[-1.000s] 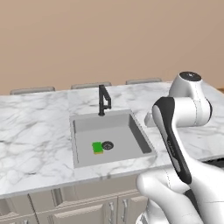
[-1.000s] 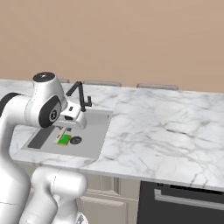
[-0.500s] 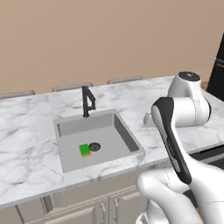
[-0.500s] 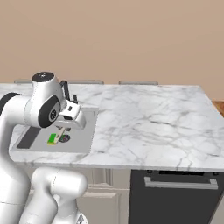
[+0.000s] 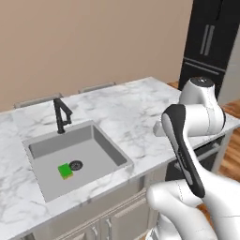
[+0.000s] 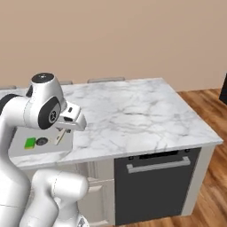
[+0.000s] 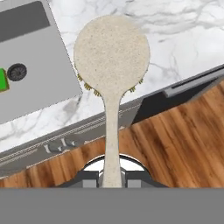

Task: Pick up the sponge and dish brush from the sink, and place them back in the cabinet, and close the cabinet door.

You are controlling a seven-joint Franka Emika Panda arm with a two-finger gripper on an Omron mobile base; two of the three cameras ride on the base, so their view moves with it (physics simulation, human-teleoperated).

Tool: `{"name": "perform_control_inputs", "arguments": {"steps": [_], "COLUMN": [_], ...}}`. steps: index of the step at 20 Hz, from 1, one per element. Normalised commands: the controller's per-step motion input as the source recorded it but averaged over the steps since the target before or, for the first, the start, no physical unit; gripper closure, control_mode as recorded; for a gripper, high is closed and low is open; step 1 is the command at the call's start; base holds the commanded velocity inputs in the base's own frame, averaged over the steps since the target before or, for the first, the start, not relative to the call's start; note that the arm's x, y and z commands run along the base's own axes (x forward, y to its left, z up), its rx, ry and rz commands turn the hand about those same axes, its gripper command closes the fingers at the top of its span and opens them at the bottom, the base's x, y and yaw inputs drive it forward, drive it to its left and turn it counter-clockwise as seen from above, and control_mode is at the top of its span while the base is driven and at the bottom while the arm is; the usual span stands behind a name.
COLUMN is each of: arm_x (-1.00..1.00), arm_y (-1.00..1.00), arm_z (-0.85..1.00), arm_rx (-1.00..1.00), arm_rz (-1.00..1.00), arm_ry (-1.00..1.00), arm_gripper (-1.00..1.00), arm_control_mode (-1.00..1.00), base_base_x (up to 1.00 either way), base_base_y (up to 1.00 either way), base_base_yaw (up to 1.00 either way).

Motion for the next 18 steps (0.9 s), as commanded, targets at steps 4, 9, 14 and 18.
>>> {"name": "perform_control_inputs", "arguments": {"steps": [4,9,14,18], "arm_x": [0.00,0.00,0.00,0.00], "arm_y": [0.00,0.00,0.00,0.00], "arm_z": [0.00,0.00,0.00,0.00], "arm_rx": [0.00,0.00,0.00,0.00], "arm_rz": [0.00,0.00,0.00,0.00], "arm_ry": [0.00,0.00,0.00,0.00], "arm_gripper": [1.00,1.00,1.00,1.00], "arm_control_mode": [1.00,1.00,1.00,1.00], "base_base_x": [-0.28,-0.27,-0.20,-0.14], "base_base_y": [-0.21,-0.31,-0.39,-0.35], "base_base_yaw": [-0.45,-0.44,-0.40,-0.39]}}
